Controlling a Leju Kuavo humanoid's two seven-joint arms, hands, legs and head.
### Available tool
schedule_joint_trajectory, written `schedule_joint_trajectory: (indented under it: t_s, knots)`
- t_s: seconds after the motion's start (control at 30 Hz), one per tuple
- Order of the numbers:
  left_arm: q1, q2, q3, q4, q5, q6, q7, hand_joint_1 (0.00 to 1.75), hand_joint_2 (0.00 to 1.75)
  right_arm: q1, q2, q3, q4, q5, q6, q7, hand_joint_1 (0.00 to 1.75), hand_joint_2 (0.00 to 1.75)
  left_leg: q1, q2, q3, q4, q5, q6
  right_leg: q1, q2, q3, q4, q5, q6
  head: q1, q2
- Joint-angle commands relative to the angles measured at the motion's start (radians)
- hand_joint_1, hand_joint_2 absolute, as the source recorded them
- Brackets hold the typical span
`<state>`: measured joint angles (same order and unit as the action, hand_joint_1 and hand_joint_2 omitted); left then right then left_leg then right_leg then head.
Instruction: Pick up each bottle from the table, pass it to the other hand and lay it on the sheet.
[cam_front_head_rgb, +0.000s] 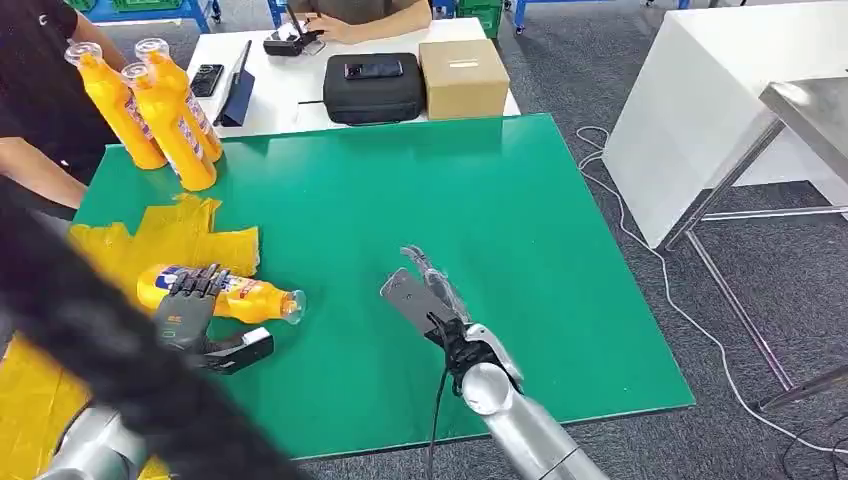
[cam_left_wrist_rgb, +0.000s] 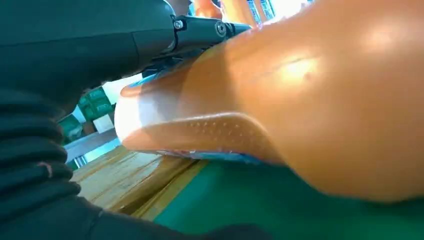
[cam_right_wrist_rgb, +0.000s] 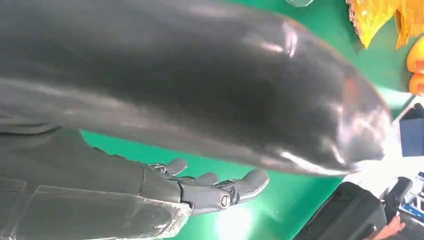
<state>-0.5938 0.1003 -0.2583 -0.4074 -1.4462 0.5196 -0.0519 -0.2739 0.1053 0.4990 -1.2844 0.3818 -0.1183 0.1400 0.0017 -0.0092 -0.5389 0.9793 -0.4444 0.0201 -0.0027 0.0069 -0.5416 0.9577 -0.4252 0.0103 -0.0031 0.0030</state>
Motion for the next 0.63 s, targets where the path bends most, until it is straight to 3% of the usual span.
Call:
schedule_joint_trajectory:
  t_s: [0.03, 0.17, 0.27, 0.3, 0.4, 0.43, 0.47, 0.5, 0.53, 0.63]
  knots:
    - [0.036, 0.017, -0.012, 0.103, 0.029, -0.045, -0.004, 0.0, 0.0, -0.04, -0.008, 0.03, 0.038, 0.008, 0.014, 0.018, 0.0, 0.0, -0.001, 0.004, 0.003, -0.002, 0.0, -0.001, -0.001, 0.003, 0.002, -0.001, 0.0, 0.0, 0.0, 0.0]
    - [0.045, 0.008, 0.056, 0.079, 0.121, -0.03, -0.046, 0.0, 0.0, -0.036, 0.0, 0.016, 0.028, 0.015, 0.014, 0.021, 0.0, 0.0, 0.0, 0.005, 0.002, -0.002, 0.0, -0.001, 0.0, 0.004, 0.001, -0.001, 0.002, 0.0, 0.0, 0.0]
    - [0.06, -0.013, 0.142, 0.026, 0.266, -0.03, -0.15, 0.0, 0.0, -0.015, -0.001, -0.007, -0.006, 0.021, -0.007, -0.001, 0.0, 0.0, -0.001, 0.003, 0.003, -0.002, 0.0, -0.001, -0.001, 0.003, 0.002, -0.001, 0.001, 0.0, 0.0, 0.0]
    - [0.077, -0.043, 0.227, -0.05, 0.462, -0.074, -0.297, 0.0, 0.0, 0.004, 0.004, -0.033, -0.03, 0.016, -0.039, -0.062, 0.0, 0.0, 0.0, 0.004, 0.002, -0.002, 0.001, -0.001, 0.0, 0.003, 0.001, -0.002, 0.002, 0.0, 0.0, 0.0]
    - [0.147, -0.079, 0.255, -0.336, 0.821, -0.274, -0.424, 0.0, 0.0, 0.026, 0.006, -0.074, -0.066, -0.044, -0.063, -0.165, 0.0, 0.0, 0.0, 0.0, 0.003, -0.001, 0.001, -0.001, 0.0, -0.001, 0.002, -0.001, 0.0, 0.0, 0.0, 0.0]
    - [0.177, -0.064, 0.197, -0.437, 0.856, -0.289, -0.346, 0.0, 0.0, 0.026, 0.002, -0.073, -0.071, -0.045, -0.062, -0.165, 0.0, 0.0, 0.0, -0.001, 0.003, -0.001, 0.001, -0.001, 0.0, -0.002, 0.002, 0.0, 0.0, 0.0, 0.0, 0.0]
    - [0.209, -0.06, 0.171, -0.551, 0.982, -0.33, -0.333, 0.0, 0.0, 0.025, 0.003, -0.077, -0.076, -0.058, -0.075, -0.19, 0.0, 0.0, 0.0, -0.001, 0.001, 0.0, 0.001, -0.002, 0.0, -0.002, 0.0, -0.001, 0.0, 0.001, 0.0, 0.0]
    - [0.237, -0.078, 0.196, -0.646, 1.177, -0.369, -0.408, 0.0, 0.0, 0.021, 0.009, -0.081, -0.077, -0.069, -0.117, -0.259, 0.0, 0.0, 0.0, -0.001, 0.002, 0.0, 0.001, -0.001, 0.0, -0.002, 0.001, -0.001, 0.0, 0.001, 0.0, 0.0]
    - [0.253, -0.061, 0.16, -0.705, 1.203, -0.357, -0.363, 0.0, 0.0, 0.016, 0.007, -0.075, -0.075, -0.072, -0.121, -0.26, 0.0, 0.0, 0.0, 0.001, 0.001, 0.0, 0.001, -0.002, 0.0, 0.0, -0.001, -0.001, 0.0, 0.001, 0.0, 0.0]
    - [0.259, -0.047, 0.14, -0.713, 1.221, -0.347, -0.351, 0.0, 0.0, 0.012, 0.008, -0.07, -0.071, -0.075, -0.124, -0.259, 0.0, 0.0, 0.0, 0.0, -0.001, 0.001, 0.001, -0.001, 0.0, 0.0, -0.002, 0.0, 0.0, 0.0, 0.0, 0.0]
